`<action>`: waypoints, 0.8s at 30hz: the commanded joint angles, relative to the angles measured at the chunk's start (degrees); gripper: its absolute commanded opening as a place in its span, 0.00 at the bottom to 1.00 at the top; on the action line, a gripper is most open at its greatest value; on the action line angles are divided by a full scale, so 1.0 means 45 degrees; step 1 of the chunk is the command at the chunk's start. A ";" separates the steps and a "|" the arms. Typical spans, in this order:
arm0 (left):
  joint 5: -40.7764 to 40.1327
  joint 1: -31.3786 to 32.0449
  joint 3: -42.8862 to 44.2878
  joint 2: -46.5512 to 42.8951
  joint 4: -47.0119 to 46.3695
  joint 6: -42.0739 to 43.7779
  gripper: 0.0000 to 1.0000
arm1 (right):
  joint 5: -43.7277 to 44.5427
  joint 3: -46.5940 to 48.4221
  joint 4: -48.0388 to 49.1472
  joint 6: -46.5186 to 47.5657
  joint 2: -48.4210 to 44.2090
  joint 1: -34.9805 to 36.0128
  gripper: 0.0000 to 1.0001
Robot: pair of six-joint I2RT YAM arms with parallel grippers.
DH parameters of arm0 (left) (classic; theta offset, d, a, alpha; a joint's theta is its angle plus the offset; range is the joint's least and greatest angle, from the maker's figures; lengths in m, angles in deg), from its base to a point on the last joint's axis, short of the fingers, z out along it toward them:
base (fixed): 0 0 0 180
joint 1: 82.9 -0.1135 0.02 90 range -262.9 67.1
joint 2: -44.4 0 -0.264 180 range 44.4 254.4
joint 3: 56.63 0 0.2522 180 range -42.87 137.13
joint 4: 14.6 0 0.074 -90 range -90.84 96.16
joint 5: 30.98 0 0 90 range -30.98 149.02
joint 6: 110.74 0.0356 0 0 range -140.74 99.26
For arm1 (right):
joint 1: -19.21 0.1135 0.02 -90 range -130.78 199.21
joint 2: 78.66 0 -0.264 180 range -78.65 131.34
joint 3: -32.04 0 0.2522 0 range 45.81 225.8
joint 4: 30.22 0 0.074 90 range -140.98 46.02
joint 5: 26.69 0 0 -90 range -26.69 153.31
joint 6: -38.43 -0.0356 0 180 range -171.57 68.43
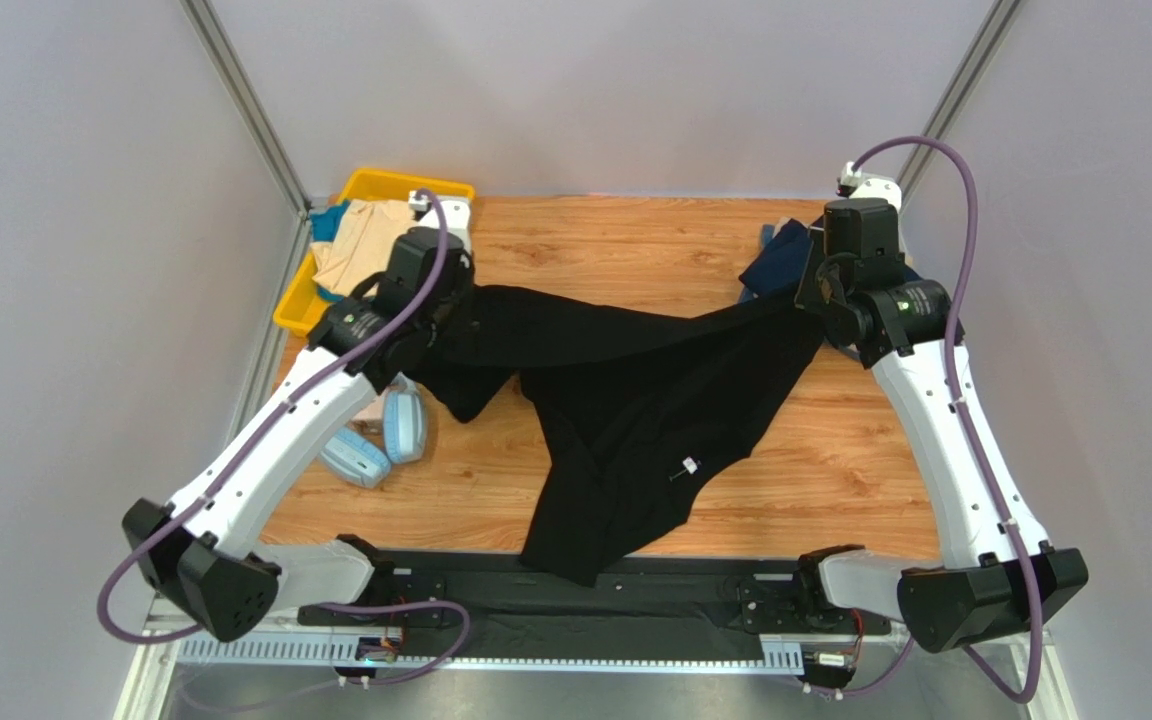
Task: Fold and stack the t-shirts
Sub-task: Flatten out the tshirt
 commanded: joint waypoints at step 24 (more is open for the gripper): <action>-0.2099 -0.1010 0.2420 -0.3970 0.1411 -0.0827 0.00 | -0.0426 0.2594 0.0684 -0.0371 -0.2427 -0.0467 0.00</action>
